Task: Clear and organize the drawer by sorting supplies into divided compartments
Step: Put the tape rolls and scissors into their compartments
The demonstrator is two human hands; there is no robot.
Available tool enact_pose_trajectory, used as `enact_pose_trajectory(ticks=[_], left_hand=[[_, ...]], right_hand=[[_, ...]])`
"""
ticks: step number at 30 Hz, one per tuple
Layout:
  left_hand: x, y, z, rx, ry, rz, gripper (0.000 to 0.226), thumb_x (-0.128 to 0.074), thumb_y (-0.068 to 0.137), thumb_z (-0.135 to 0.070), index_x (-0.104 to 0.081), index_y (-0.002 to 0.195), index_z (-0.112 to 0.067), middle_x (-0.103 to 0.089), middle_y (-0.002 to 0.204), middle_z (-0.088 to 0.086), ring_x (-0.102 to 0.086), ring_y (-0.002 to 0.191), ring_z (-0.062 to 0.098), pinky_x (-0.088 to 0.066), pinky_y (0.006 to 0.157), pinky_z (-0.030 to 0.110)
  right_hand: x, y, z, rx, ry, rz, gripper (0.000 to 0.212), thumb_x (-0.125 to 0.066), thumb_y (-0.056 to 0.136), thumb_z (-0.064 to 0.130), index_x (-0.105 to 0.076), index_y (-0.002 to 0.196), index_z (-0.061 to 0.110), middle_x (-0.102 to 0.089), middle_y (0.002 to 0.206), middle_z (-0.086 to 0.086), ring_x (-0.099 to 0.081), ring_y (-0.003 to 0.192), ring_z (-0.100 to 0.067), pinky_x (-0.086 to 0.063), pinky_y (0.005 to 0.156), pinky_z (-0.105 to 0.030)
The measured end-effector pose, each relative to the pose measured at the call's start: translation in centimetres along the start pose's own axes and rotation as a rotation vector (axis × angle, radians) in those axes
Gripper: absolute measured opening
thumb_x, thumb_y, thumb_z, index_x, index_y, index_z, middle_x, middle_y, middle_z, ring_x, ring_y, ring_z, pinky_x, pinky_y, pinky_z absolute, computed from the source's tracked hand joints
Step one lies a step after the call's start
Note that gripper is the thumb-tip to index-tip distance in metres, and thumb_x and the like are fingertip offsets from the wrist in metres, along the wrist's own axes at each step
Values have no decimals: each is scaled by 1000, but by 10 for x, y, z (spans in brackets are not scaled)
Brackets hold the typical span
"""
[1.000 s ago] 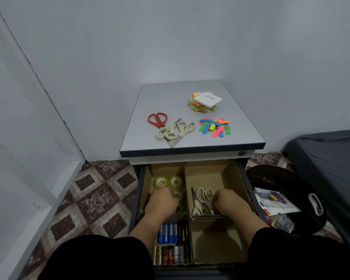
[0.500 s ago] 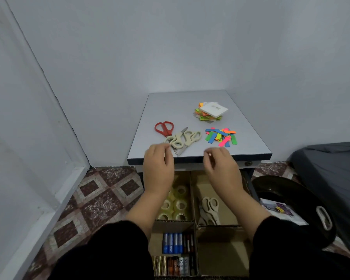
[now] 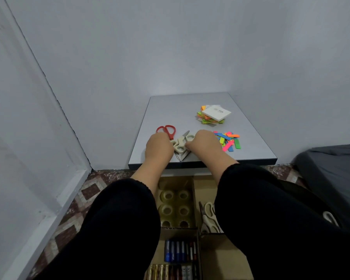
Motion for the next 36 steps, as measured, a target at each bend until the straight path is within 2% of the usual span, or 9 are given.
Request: enact_pose_trajectory(ticks=[6,12,16,19,24,28,31,34,36], left_hand=[[12,-9,-3,-34,-47,-47,16,-50,93,-9,-66,96,-5,-63,90,8,-54,76,18,-40,63,25],[23,-32,-5,-61,-184,-80,18,-51,96,-15,-66,96,-6,-64,93,6,-58,84,18,-45,68,26],[24,-53,-5,-56,-293,-91,20,-51,95,-16,-68,99,-7,-65,100,4,-56,85,13,-43,71,23],[24,-77,-6,-62,-381,-106,17,-51,96,-15,-66,96,-8,-62,92,0,-53,82,10,-38,68,20],[-1,-119,5,-53,-559,-72,10,-55,94,-19,-64,88,-19,-63,90,-4,-59,79,9,-51,69,27],[-25,-154,21,-52,-617,-24,13,-55,95,-15,-61,89,-25,-58,92,-8,-58,78,4,-47,61,11],[-45,-165,32,-36,-608,33,15,-55,94,-14,-61,90,-26,-56,93,-9,-59,79,5,-48,63,14],[-58,-166,38,-15,-614,91,15,-55,94,-13,-61,91,-26,-56,95,-10,-59,81,4,-47,63,13],[-63,-165,40,-1,-641,113,16,-56,94,-12,-60,89,-27,-57,95,-9,-58,81,3,-46,62,9]], right_hand=[[3,3,-11,-47,97,32,37,-59,91,34,-38,67,13,-49,72,-4,-53,78,-21,-34,52,-24],[11,-9,-30,-42,268,1,35,-63,86,35,-44,69,11,-62,83,-11,-60,77,-25,-39,50,-26],[19,-24,-48,-30,408,-29,32,-62,81,32,-65,83,0,-69,82,-14,-65,73,-26,-54,66,-34],[25,-48,-64,22,489,-67,30,-61,83,29,-66,72,2,-68,66,-10,-63,63,-20,-55,67,-35],[16,-96,-96,79,587,-95,18,-67,86,31,-63,79,15,-65,68,1,-62,61,-6,-46,57,-17],[-11,-123,-129,40,542,-54,11,-68,86,28,-62,81,19,-65,73,5,-61,64,-2,-44,55,-13],[-39,-123,-151,-16,378,26,14,-67,87,31,-59,80,22,-63,74,7,-61,64,-2,-43,52,-12],[-62,-110,-162,-89,157,138,22,-64,88,33,-54,72,22,-61,70,3,-59,64,-9,-44,54,-22],[-75,-102,-165,-126,9,214,22,-64,87,34,-60,77,15,-61,73,-2,-61,68,-16,-49,58,-27]])
Point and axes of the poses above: each hand's wrist, its own y-axis towards the middle knuckle, its own x-axis out of the back of the hand, z = x × y, the point moved 6 cm from there along y, towards the middle knuckle
